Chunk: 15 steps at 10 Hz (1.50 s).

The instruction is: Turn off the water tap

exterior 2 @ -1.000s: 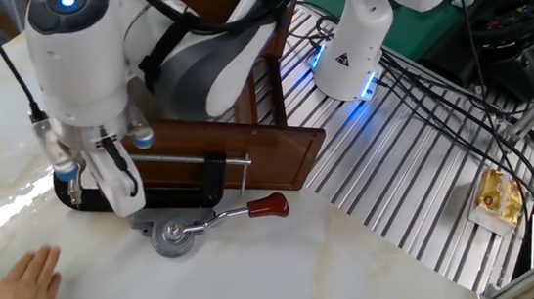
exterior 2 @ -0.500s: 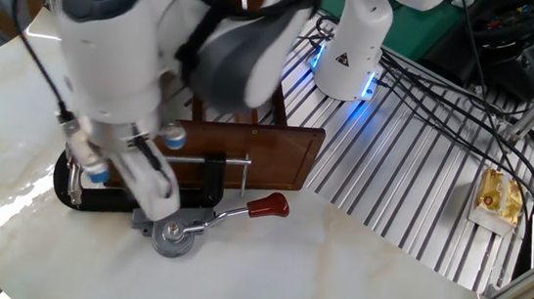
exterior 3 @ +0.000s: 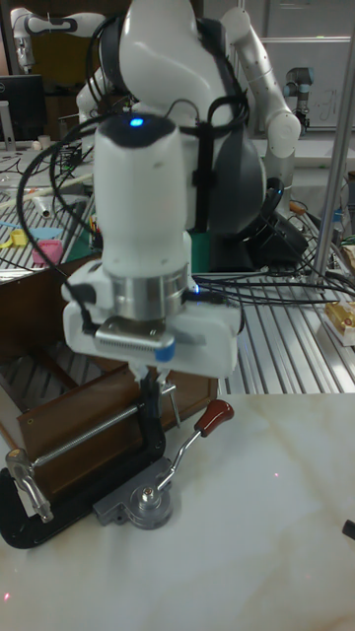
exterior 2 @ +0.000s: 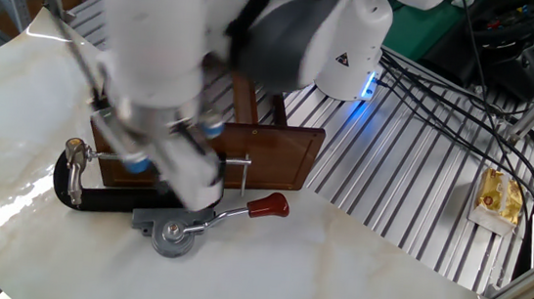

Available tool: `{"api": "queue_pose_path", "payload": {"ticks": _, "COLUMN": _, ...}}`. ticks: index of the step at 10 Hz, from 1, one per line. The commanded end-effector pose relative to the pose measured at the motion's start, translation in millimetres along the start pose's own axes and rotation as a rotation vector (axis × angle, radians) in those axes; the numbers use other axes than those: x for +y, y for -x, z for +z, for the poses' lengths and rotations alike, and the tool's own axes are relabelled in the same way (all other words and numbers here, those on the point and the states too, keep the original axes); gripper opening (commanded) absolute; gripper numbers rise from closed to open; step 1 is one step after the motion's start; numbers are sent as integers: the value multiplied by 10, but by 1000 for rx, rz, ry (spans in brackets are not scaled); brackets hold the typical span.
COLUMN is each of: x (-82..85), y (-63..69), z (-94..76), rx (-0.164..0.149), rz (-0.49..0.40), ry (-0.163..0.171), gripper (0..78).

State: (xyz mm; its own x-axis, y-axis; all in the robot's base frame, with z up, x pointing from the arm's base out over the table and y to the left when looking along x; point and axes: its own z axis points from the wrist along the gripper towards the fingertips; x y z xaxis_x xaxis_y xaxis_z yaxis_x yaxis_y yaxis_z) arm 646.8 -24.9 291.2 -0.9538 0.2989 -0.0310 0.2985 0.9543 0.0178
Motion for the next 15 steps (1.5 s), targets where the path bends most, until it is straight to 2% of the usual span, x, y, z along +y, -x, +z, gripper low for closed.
{"api": "queue_pose_path", "payload": {"ticks": 1, "x": 110, "y": -249, "z": -379, "rx": -30, "rz": -45, "ry": 22, "gripper": 0}}
{"api": "queue_pose_path", "payload": {"ticks": 3, "x": 78, "y": -334, "z": -439, "rx": -20, "rz": -48, "ry": -28, "gripper": 0}}
{"api": "queue_pose_path", "payload": {"ticks": 5, "x": 10, "y": -459, "z": -597, "rx": -16, "rz": -71, "ry": -33, "gripper": 0}}
{"api": "queue_pose_path", "payload": {"ticks": 6, "x": -60, "y": -568, "z": -715, "rx": -13, "rz": -77, "ry": -16, "gripper": 0}}
{"api": "queue_pose_path", "payload": {"ticks": 8, "x": -160, "y": -699, "z": -848, "rx": -15, "rz": -112, "ry": -9, "gripper": 0}}
{"api": "queue_pose_path", "payload": {"ticks": 9, "x": -202, "y": -743, "z": -905, "rx": -33, "rz": -155, "ry": 2, "gripper": 0}}
{"api": "queue_pose_path", "payload": {"ticks": 10, "x": -213, "y": -749, "z": -926, "rx": -36, "rz": -165, "ry": 14, "gripper": 0}}
{"api": "queue_pose_path", "payload": {"ticks": 11, "x": -253, "y": -755, "z": -1001, "rx": -41, "rz": -165, "ry": 94, "gripper": 0}}
{"api": "queue_pose_path", "payload": {"ticks": 12, "x": -296, "y": -758, "z": -1065, "rx": -38, "rz": -171, "ry": 91, "gripper": 0}}
{"api": "queue_pose_path", "payload": {"ticks": 13, "x": -317, "y": -744, "z": -1092, "rx": -48, "rz": -202, "ry": 40, "gripper": 0}}
{"api": "queue_pose_path", "payload": {"ticks": 14, "x": -329, "y": -733, "z": -1105, "rx": -52, "rz": -235, "ry": 24, "gripper": 0}}
{"api": "queue_pose_path", "payload": {"ticks": 15, "x": -330, "y": -723, "z": -1105, "rx": -52, "rz": -241, "ry": 43, "gripper": 0}}
